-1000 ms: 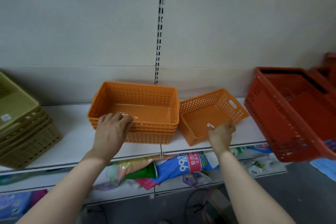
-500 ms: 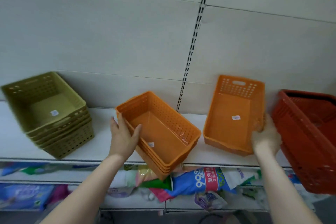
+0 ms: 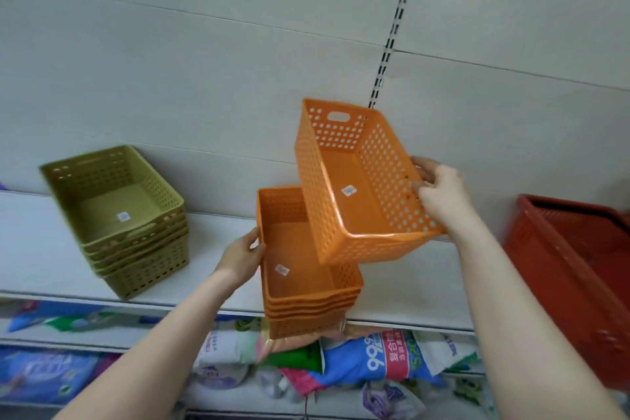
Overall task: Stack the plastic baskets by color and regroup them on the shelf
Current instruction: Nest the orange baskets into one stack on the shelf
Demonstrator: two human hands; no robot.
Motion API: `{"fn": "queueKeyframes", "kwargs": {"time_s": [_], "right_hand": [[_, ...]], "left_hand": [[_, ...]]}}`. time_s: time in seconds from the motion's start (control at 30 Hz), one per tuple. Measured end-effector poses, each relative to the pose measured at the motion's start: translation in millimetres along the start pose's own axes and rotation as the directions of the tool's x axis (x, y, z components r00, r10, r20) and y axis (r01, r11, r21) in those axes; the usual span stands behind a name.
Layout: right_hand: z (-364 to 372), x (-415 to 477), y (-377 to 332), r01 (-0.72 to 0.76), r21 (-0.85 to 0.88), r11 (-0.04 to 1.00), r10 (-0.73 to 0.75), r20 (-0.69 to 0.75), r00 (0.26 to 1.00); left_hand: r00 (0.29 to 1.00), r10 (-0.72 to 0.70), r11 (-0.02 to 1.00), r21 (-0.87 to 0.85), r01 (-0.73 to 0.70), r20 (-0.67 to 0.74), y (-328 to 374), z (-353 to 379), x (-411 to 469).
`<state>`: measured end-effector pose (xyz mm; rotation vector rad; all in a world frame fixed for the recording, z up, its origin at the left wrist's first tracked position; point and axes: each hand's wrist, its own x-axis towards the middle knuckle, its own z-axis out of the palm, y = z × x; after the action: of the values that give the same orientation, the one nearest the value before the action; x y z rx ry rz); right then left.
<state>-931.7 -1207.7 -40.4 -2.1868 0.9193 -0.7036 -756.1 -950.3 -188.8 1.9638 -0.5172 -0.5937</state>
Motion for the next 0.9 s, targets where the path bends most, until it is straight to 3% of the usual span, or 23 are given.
{"fn": "queueKeyframes", "kwargs": {"time_s": [0.13,0.23,0.3,0.43,0.6,0.7,0.9], "right_hand": [[57,-16,1,-0.077,0.049,0.996,0.071,0.121,0.990],[81,-27,7,-0.139,-0.132,0.981,0.162,0.178,0.971],[89,-30,8,-0.102,-0.220,0.970,0.150,0.212,0.966],[106,-37,6,-0.036,-0.264,0.964,0.099,0.230,0.968],[123,-44,21,-0.087,-0.228,0.970,0.178,0.419,0.890],[126,-46,26,-0.144,-0.169,0.975,0.208,0.466,0.860],[125,-33,26,-0.105,-0.152,0.983,0.168,0.497,0.851]], "left_hand": [[0.996,-0.079,0.955,-0.283,0.085,0.033,2,5,-12],[0.980,-0.180,0.876,-0.439,0.200,0.086,7,5,-23],[0.975,-0.190,0.857,-0.465,0.222,0.117,10,4,-28],[0.973,-0.156,0.894,-0.395,0.212,0.167,16,7,-32],[0.991,-0.077,0.972,-0.212,0.099,0.109,11,15,-29],[0.993,-0.059,0.979,-0.191,0.077,0.098,12,19,-28],[0.997,-0.044,0.987,-0.150,0.053,0.060,9,21,-22]]}}
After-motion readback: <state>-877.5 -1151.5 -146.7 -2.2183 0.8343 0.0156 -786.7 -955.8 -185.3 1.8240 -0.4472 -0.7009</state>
